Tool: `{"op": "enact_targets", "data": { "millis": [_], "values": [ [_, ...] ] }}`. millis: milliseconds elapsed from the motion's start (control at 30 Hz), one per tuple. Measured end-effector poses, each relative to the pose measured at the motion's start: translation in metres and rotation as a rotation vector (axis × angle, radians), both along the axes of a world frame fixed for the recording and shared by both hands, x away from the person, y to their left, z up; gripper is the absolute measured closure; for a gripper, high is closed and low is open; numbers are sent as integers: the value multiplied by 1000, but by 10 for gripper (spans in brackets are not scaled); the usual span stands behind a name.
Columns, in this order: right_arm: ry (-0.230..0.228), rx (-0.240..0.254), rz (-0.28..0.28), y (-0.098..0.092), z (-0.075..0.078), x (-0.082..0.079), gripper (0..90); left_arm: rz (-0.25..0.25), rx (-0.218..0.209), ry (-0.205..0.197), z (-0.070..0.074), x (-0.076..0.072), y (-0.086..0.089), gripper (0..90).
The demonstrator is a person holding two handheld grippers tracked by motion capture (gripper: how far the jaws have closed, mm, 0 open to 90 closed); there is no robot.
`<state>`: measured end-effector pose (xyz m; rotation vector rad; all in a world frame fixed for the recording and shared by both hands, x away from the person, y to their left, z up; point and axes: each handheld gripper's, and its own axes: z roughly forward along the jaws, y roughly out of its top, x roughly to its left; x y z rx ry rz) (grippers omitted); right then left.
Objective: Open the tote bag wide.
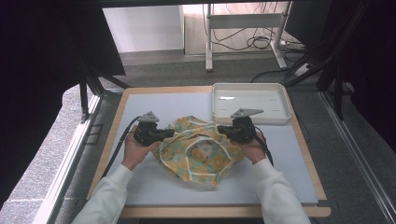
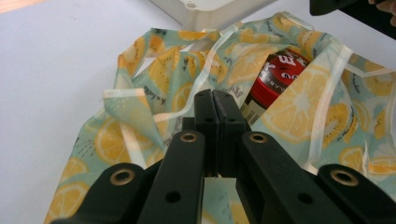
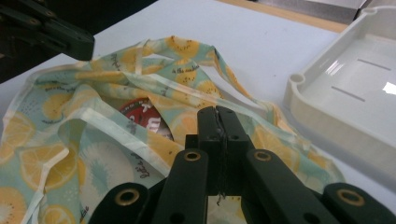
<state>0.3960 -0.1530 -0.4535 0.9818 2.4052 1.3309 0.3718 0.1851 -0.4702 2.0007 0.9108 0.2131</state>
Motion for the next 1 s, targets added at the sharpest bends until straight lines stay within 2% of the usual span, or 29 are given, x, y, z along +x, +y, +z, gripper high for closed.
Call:
{"op": "enact_targets", "data": {
  "millis": [67,133,167,233,333,400,533,733,867,933,1000],
  "values": [
    [0,3,2,0,2,1,891,-4,-23,15,-1,4,-1,900],
    [-4,10,1,1,4,3,891,-2,-18,16,-1,8,-3,900],
    [-6,11,3,2,5,4,891,-8,-26,23,-1,9,-5,900],
    [5,24,10,7,6,9,891,-27,-15,30,-3,11,-11,900],
    [18,19,38,19,4,15,891,-54,-31,67,-9,15,-16,900],
    [28,1,59,27,0,15,891,-58,2,81,-14,16,-18,900],
    [52,-31,101,36,-7,13,892,-70,14,92,-19,16,-23,900],
    [105,-33,159,35,-8,0,892,-80,34,99,-24,14,-28,900],
    [119,-52,182,32,-12,-13,893,-82,42,100,-25,13,-30,900],
    [128,-41,190,30,-16,-19,892,-85,48,99,-25,13,-29,900],
    [119,-60,193,31,-17,-26,892,-83,46,98,-25,14,-29,900]
  ]
}}
